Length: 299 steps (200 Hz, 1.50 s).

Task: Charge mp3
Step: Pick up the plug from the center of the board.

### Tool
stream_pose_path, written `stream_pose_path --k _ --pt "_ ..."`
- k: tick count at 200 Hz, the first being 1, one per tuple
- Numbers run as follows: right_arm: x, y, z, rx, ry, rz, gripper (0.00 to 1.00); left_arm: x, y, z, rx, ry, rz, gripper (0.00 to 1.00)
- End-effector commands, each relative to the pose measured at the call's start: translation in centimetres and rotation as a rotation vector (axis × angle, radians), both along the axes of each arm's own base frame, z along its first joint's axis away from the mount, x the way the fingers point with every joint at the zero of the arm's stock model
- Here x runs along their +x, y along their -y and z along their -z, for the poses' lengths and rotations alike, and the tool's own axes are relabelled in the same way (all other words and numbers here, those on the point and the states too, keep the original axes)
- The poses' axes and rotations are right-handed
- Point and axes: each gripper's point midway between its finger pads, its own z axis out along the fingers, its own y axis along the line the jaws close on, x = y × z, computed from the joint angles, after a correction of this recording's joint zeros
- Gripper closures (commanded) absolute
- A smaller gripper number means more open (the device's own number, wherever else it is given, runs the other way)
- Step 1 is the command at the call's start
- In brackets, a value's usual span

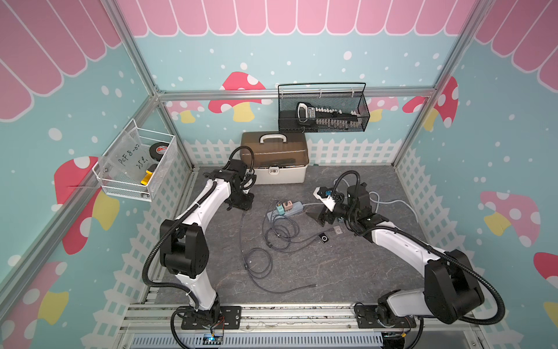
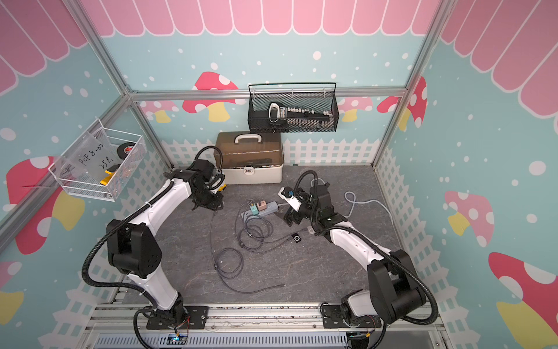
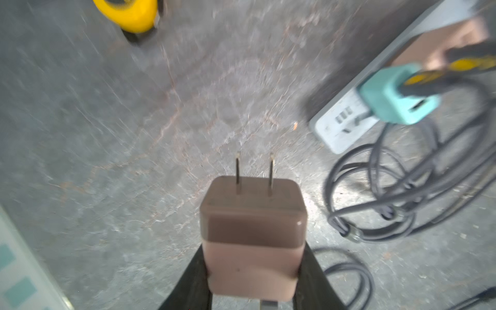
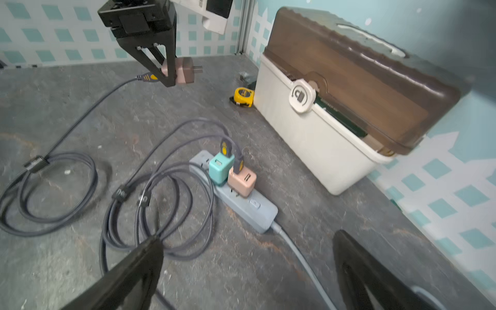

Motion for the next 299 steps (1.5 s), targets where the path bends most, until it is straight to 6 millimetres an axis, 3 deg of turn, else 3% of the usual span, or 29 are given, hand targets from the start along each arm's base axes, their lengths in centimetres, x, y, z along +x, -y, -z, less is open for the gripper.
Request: stream_pose_path --k 1,31,47,67,93,114,163,196,201,234,299 --pt "1.9 -2.1 -4.5 0.045 0.166 -0.072 0.0 -0.9 0.2 -1.2 0.01 -0.091 0.083 0.87" --pt "3.4 -4.3 -5.4 0.046 0.197 -0.11 0.0 0.1 1.5 -3.6 -0.05 -0.065 0.126 0.89" --pt "3.0 -5.4 -5.5 0.025 0.27 -0.182 0.0 0.2 2.1 -4.2 -0.077 -0.063 0.144 0.89" --pt "2.8 -6.7 -4.7 -0.012 0.384 -0.251 0.01 0.4 2.9 -4.9 -0.122 -0.064 0.152 0.91" --pt "3.2 -8.1 -3.6 -0.064 0.502 -0.314 0.1 0.2 4.4 -5.7 -0.165 -0.062 0.17 0.91" --pt "3.3 -9.0 -3.1 -0.08 0.586 -0.365 0.18 -0.4 5.3 -5.8 -0.208 -0.079 0.174 0.91" --pt "3.2 -11.5 -1.7 -0.148 0.76 -0.471 0.27 -0.8 7.1 -5.2 -0.247 -0.116 0.183 0.91" --pt "3.2 -12.6 -2.3 -0.165 0.86 -0.499 0.27 -1.0 8.1 -5.0 -0.253 -0.124 0.195 0.91" --pt "3.4 -12.9 -0.8 -0.174 0.844 -0.516 0.27 -1.0 8.2 -5.0 -0.253 -0.125 0.197 0.91" --pt "2.9 -13.7 0.5 -0.225 0.893 -0.589 0.28 -1.2 9.0 -5.0 -0.256 -0.131 0.205 0.91" --pt "3.7 -14.7 1.4 -0.377 1.004 -0.553 0.32 -2.0 10.5 -4.7 -0.271 -0.154 0.233 0.91"
